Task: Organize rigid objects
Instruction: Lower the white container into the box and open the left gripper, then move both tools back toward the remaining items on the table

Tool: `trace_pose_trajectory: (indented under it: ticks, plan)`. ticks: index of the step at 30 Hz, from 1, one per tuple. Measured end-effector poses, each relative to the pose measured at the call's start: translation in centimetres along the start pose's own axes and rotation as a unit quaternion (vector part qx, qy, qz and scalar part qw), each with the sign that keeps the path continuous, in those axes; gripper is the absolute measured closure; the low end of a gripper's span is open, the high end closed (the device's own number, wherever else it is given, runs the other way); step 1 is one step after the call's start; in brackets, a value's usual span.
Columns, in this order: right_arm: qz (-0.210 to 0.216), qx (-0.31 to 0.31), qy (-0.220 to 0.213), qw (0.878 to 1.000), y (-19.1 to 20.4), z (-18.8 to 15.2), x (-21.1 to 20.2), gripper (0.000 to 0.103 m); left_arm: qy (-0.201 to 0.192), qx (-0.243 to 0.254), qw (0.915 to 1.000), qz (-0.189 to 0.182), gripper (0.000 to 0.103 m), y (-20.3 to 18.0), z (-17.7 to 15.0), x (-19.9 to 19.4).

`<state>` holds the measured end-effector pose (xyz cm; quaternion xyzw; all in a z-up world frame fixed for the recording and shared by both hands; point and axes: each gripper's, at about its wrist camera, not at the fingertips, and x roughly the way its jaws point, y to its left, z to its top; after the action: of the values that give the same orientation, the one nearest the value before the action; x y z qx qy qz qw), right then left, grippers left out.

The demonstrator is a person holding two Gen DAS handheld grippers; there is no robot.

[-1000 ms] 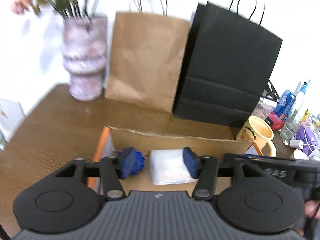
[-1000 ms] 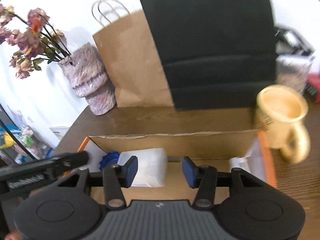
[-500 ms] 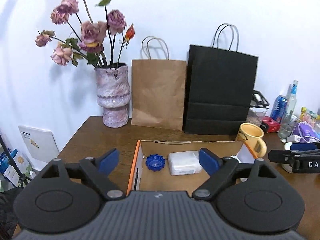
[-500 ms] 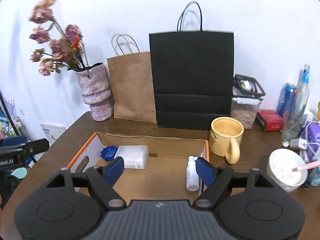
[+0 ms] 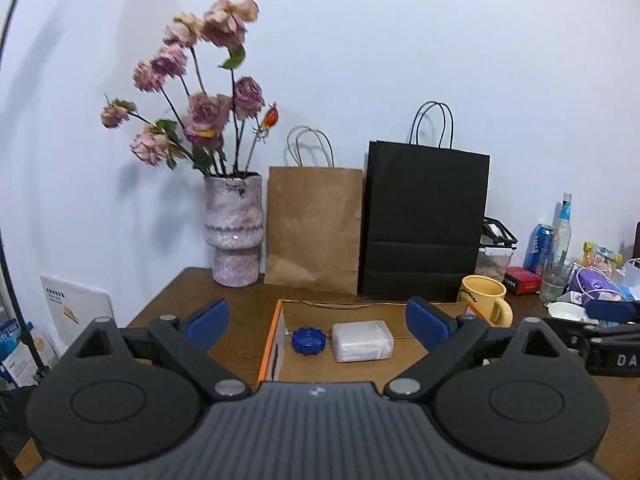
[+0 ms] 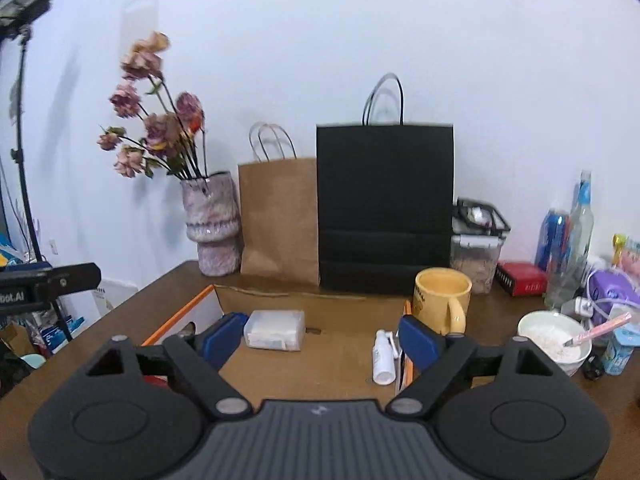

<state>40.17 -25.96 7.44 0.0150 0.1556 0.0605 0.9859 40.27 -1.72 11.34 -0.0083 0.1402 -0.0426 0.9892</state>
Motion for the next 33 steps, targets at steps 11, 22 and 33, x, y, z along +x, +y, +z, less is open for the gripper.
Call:
trace_pose_trajectory:
  ticks: [11, 22, 33]
  plan:
    - [-0.003, -0.016, -0.036, 0.999, 1.7, -8.1, -5.9, 0.01, -0.044, 0.045, 0.998, 0.001, 0.003, -0.5, -7.1, -6.3]
    - [-0.008, -0.035, -0.061, 0.997, 3.9, -13.8, -15.5, 0.004, -0.061, 0.024, 0.9978, -0.01, 0.0, -1.3, -13.2, -14.8]
    - [0.01, -0.003, -0.058, 0.998, 5.6, -17.4, -22.5, 0.0, -0.032, 0.017, 0.9993, 0.0, 0.0, -0.8, -16.3, -20.6]
